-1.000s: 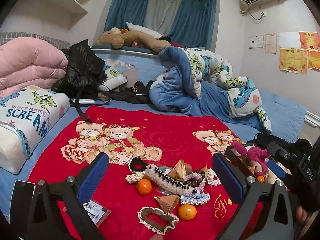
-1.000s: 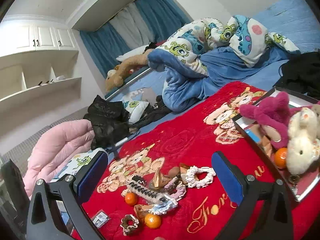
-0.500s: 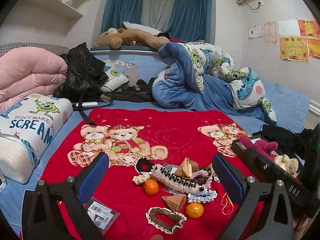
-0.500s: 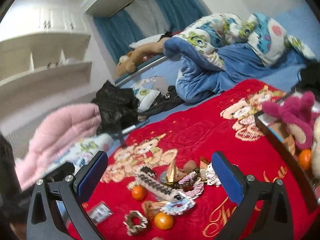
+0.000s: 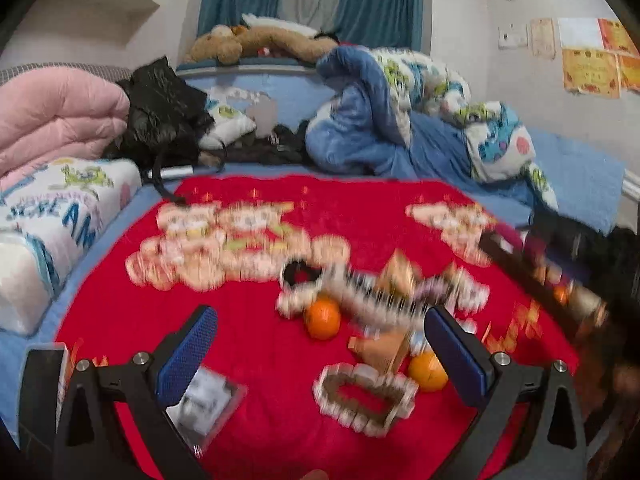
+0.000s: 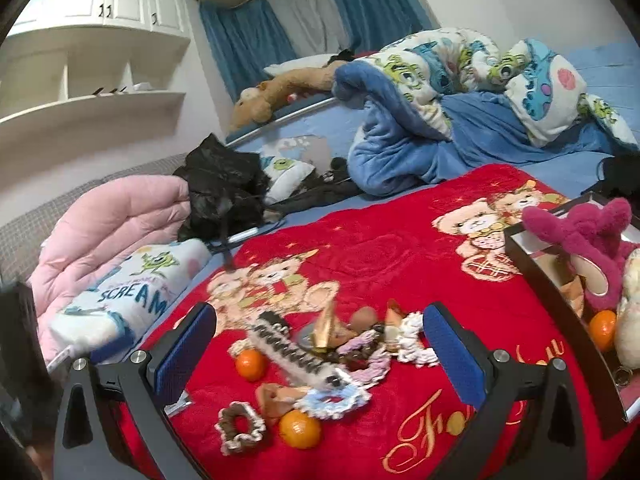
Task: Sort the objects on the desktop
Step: 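Move both tools back over the remaining pile of hair ties, then grasp the brown crocheted heart hair tie with the left tool while the right tool grasps the blue lace scrunchie, then lift both held hair ties up off the pile toward the dark box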
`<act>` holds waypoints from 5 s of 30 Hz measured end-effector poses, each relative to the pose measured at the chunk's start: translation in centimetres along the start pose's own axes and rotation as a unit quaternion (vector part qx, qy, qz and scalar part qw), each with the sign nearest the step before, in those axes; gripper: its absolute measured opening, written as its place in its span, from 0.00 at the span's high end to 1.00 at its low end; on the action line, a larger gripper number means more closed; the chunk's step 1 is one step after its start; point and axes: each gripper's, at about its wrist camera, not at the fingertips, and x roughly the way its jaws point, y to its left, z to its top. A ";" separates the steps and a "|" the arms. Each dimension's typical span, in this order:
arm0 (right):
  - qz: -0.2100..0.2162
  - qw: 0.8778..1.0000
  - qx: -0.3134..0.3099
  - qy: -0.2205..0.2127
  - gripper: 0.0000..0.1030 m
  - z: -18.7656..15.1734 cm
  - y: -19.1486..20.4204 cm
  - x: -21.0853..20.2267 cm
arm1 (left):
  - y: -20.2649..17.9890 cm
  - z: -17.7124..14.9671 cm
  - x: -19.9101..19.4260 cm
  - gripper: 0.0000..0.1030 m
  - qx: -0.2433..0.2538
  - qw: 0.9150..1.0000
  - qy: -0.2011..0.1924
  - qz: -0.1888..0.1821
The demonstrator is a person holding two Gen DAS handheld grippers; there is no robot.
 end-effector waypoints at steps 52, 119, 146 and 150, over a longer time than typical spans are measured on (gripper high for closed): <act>-0.010 0.968 0.091 0.234 0.85 -7.1 -2.9 8.4 | -0.5 -5.2 8.5 0.18 0.030 0.982 0.188 0.015; 0.003 0.985 0.088 0.145 0.87 -3.7 -3.1 2.5 | -1.4 -2.1 0.3 0.91 0.010 0.997 0.052 -0.047; -0.021 0.987 0.100 0.121 0.86 -2.7 -5.7 -1.4 | -6.1 -1.5 -1.9 0.91 0.040 0.995 0.032 -0.087; -0.029 0.988 0.105 0.112 0.86 -2.4 -6.8 -2.7 | -7.1 -1.6 -1.8 0.91 0.042 0.994 0.036 -0.096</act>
